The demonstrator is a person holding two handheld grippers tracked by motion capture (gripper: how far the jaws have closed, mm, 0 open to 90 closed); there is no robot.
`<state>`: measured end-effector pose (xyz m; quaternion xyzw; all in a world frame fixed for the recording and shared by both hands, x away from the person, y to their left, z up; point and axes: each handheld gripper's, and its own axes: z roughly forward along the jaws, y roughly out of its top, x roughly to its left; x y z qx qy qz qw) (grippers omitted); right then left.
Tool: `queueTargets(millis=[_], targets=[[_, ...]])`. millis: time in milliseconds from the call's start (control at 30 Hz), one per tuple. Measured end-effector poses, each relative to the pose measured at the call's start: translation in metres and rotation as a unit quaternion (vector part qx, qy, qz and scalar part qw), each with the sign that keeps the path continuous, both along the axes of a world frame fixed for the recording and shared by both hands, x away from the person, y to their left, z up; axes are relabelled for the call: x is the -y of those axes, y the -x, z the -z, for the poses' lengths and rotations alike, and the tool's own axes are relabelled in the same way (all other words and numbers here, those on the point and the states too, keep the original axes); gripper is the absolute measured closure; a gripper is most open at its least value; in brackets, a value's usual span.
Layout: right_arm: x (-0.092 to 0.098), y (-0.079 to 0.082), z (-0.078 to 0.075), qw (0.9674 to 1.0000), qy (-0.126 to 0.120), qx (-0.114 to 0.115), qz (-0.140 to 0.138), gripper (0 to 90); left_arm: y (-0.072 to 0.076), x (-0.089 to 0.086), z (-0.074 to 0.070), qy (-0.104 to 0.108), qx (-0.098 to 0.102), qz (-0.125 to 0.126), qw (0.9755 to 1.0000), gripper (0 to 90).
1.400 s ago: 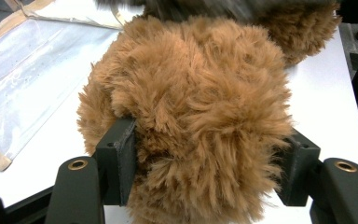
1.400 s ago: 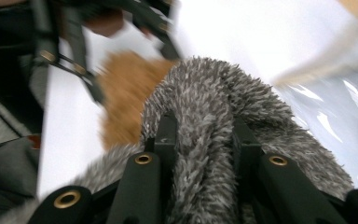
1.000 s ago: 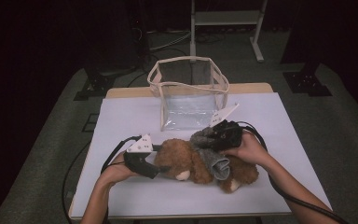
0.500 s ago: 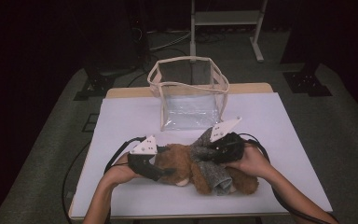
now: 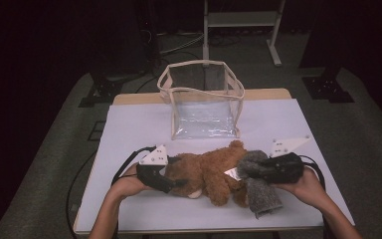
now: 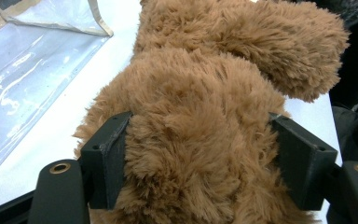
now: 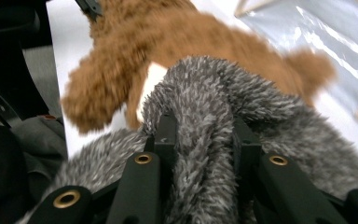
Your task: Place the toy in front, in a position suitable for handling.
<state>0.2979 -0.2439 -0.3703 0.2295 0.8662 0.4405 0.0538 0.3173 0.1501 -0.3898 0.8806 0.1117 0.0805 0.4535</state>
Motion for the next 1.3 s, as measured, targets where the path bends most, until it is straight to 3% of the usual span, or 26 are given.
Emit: queueTargets(millis=[100, 267, 333, 400, 433, 467, 567, 600, 700, 800, 933, 1067, 1167, 1300], targets=[[0.022, 0.007, 0.009, 0.9994, -0.018, -0.021, 0.02, 69.1, 0.0, 0.001, 0.0, -0.001, 0.001, 0.001, 1.0, 27.3], [0.026, 0.005, -0.002, 0.9996, -0.01, -0.013, 0.021, 69.0, 0.0, 0.002, 0.0, -0.003, 0.002, 0.002, 1.0, 27.4], [0.015, -0.005, -0.015, 0.9999, -0.007, 0.002, 0.009, 69.0, 0.0, 0.002, 0.0, -0.004, 0.003, 0.001, 1.0, 27.4], [0.009, -0.01, -0.02, 1.0, -0.005, 0.007, 0.003, 69.0, 0.001, 0.002, 0.0, -0.004, 0.004, 0.001, 1.0, 27.4], [-0.008, -0.02, -0.027, 0.9998, 0.0, 0.015, -0.011, 69.0, 0.001, 0.002, 0.0, -0.005, 0.004, 0.002, 1.0, 27.4], [-0.008, -0.02, -0.027, 0.9998, 0.0, 0.015, -0.011, 69.0, 0.001, 0.002, 0.0, -0.006, 0.004, 0.003, 1.0, 27.4], [-0.037, -0.036, -0.034, 0.9991, 0.013, 0.02, -0.035, 68.9, 0.002, 0.002, 0.0, -0.006, 0.005, 0.004, 1.0, 27.4], [-0.058, -0.047, -0.034, 0.9982, 0.028, 0.02, -0.049, 68.9, 0.002, 0.002, 0.0, -0.007, 0.007, 0.004, 0.9999, 27.5], [-0.073, -0.057, -0.029, 0.9972, 0.045, 0.015, -0.058, 68.8, 0.002, 0.002, 0.0, -0.007, 0.009, 0.004, 0.9999, 27.4], [-0.072, -0.059, -0.024, 0.9973, 0.043, 0.006, -0.058, 68.9, 0.002, 0.002, 0.0, -0.004, 0.007, 0.005, 1.0, 27.4], [-0.053, -0.049, -0.01, 0.9985, 0.013, -0.015, -0.051, 69.6, 0.002, 0.002, -0.003, -0.003, 0.01, 0.011, 0.9999, 26.5], [-0.044, -0.035, -0.005, 0.999, -0.003, -0.007, -0.044, 69.8, 0.003, 0.0, -0.007, -0.001, 0.007, 0.013, 0.9999, 23.5], [-0.04, -0.028, -0.003, 0.9991, -0.008, -0.001, -0.041, 69.9, 0.003, -0.006, -0.013, 0.019, -0.011, 0.012, 0.9997, 20.5], [-0.031, -0.015, 0.001, 0.9993, -0.015, 0.004, -0.035, 70.0, 0.0, -0.01, -0.011, 0.02, -0.024, -0.004, 0.9995, 18.9]])
